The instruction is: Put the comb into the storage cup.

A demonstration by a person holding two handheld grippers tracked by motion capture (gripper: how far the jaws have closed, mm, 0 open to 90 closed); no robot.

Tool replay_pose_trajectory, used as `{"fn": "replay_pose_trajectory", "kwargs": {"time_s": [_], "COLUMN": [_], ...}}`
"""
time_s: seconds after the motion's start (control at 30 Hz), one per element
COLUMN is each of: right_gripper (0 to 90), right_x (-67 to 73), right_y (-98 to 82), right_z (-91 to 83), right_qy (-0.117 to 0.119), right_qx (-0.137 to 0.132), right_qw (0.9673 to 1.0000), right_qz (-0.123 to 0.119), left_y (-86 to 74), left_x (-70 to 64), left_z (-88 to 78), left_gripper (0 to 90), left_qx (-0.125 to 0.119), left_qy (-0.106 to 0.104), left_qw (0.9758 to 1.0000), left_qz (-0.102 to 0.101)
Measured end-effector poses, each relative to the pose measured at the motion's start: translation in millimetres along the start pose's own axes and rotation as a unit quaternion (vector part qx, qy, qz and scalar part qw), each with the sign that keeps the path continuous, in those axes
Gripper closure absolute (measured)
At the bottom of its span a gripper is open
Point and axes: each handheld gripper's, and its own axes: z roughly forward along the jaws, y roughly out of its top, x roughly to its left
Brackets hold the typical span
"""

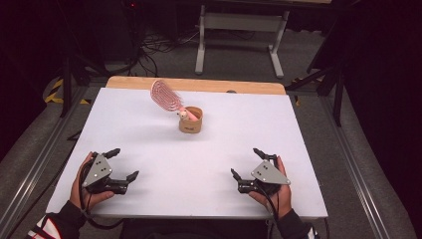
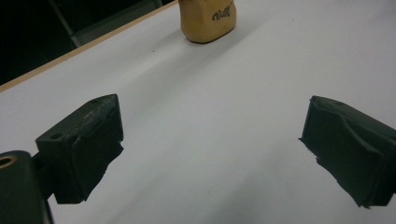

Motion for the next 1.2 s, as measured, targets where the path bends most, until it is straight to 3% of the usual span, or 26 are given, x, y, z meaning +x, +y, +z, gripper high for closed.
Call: {"fn": "replay_pose_trajectory", "kwargs": {"time_s": [0.1,0.37,0.53,0.9,1.2], "right_gripper": [7.1,7.2,8.0,8.9,8.8], "right_x": [0.1,-1.8,-4.5,-4.1,-3.8], "right_y": [0.6,1.7,2.1,1.2,0.9], "right_z": [-3.0,-3.5,-5.0,-2.8,-5.6], "right_qy": [-0.010,-0.020,-0.042,-0.041,-0.038], "right_qx": [-0.007,-0.008,-0.015,-0.008,-0.011], "right_qw": [0.9999,0.9997,0.9989,0.9991,0.9992], "right_qz": [0.000,0.005,0.012,0.008,0.009], "left_y": [2.9,2.8,3.3,3.5,6.7], "left_x": [-3.1,-2.3,-4.3,-4.2,-6.2], "left_z": [-0.9,-0.3,0.3,0.3,-1.3], "left_gripper": [6.1,6.2,6.1,6.2,6.1], "left_qx": [0.001,-0.006,0.000,-0.003,0.001], "left_qy": [0.002,0.002,-0.002,-0.005,0.005], "left_qw": [0.9999,1.0000,0.9999,0.9999,0.9997], "left_qz": [0.013,0.003,0.015,0.014,0.025]}}
